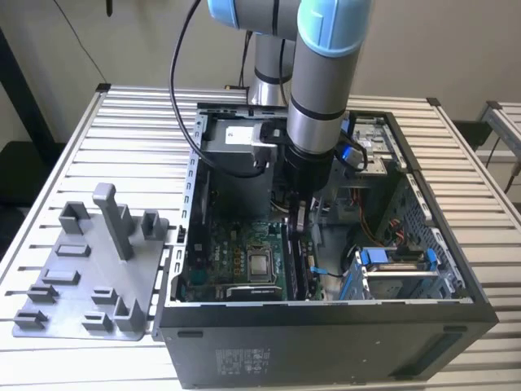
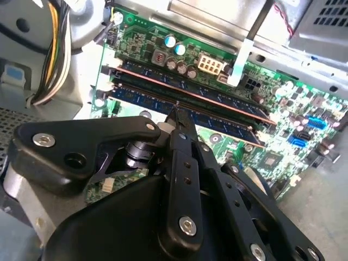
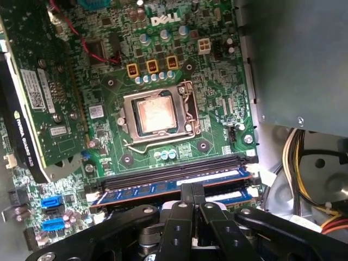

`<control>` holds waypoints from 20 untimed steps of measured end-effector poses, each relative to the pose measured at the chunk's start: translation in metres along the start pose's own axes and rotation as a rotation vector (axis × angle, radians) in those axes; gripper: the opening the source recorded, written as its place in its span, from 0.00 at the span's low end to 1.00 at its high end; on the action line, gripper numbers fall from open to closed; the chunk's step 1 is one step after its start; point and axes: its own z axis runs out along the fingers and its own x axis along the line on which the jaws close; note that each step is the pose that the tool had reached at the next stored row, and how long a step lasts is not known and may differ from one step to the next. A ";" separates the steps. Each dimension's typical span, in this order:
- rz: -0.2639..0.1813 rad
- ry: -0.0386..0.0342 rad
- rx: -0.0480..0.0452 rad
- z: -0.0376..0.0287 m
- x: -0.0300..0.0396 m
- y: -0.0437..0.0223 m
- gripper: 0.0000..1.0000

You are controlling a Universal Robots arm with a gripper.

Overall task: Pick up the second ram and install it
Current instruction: 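Press down the second ram until it locks into place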

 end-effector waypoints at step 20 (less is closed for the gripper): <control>-0.038 0.0005 -0.0019 0.0157 0.0034 -0.0005 0.11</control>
